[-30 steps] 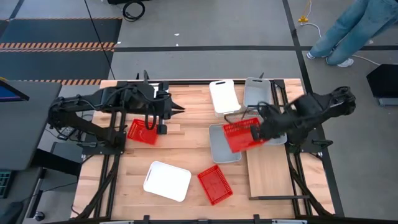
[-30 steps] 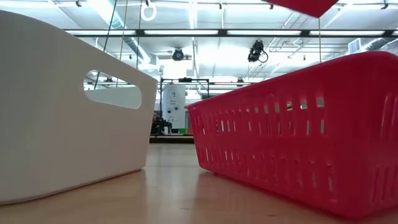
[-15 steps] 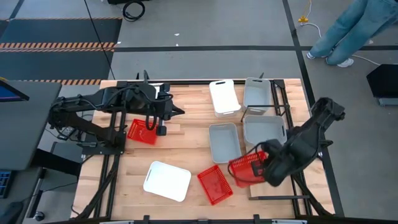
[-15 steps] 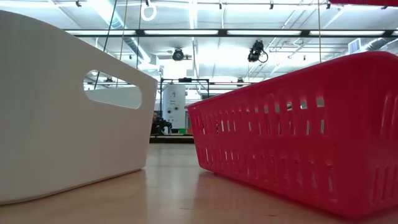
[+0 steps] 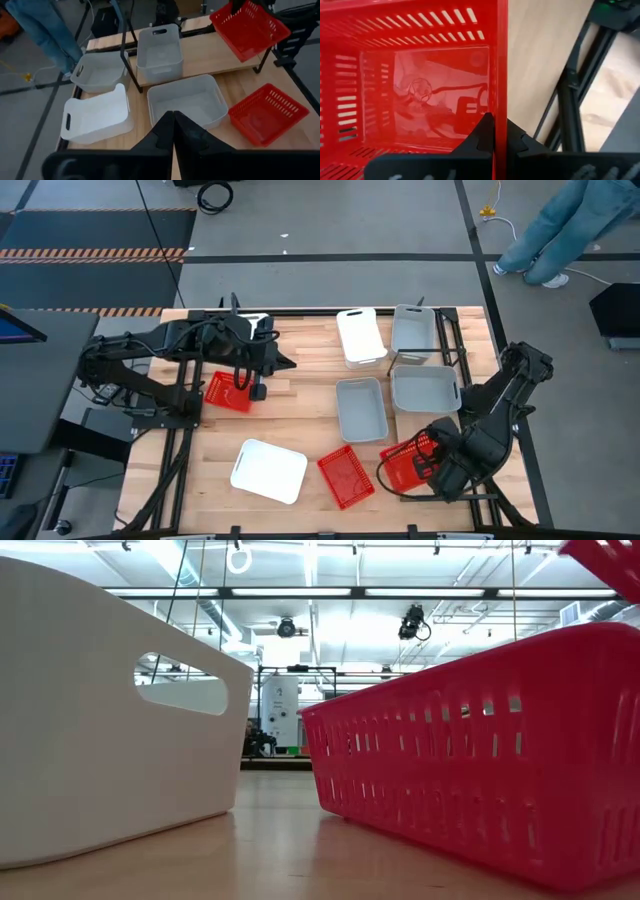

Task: Stack baskets on shelf by color
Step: Put the top right red bin on the shelf

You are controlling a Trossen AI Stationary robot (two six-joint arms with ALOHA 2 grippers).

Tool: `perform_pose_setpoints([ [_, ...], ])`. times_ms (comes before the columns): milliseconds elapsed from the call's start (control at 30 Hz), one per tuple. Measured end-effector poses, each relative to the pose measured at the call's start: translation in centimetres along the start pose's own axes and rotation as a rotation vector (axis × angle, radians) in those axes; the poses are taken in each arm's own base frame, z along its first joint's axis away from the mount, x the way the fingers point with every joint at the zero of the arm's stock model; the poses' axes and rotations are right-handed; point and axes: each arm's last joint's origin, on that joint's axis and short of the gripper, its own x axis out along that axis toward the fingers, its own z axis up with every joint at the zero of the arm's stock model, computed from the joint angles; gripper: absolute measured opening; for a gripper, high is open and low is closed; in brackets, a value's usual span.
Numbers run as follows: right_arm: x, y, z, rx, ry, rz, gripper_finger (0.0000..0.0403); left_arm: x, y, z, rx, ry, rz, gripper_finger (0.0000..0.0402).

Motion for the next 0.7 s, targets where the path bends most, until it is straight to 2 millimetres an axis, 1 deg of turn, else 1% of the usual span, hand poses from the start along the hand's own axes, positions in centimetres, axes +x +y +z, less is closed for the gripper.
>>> perform_pose_setpoints([
  [200, 1.4, -1.2, -0.8, -0.033, -0.002, -0.067, 0.0007, 0.0, 0.0, 0.1, -0.099, -0.008, 0.002, 0.0006],
  [367, 2.7, -2.2, -1.0, -0.030, -0.007, -0.132, 0.0015, 0.0, 0.0, 0.1, -0.176, -0.010, 0.005, 0.0012],
  [500, 3.9, -2.7, -1.0, -0.037, -0.024, -0.183, 0.0037, 0.0, 0.0, 0.1, -0.190, -0.010, 0.005, 0.0016],
  [700, 5.1, -3.2, -0.8, -0.042, -0.058, -0.225, 0.0079, 0.0, 0.0, 0.1, -0.283, -0.012, 0.013, 0.0005],
])
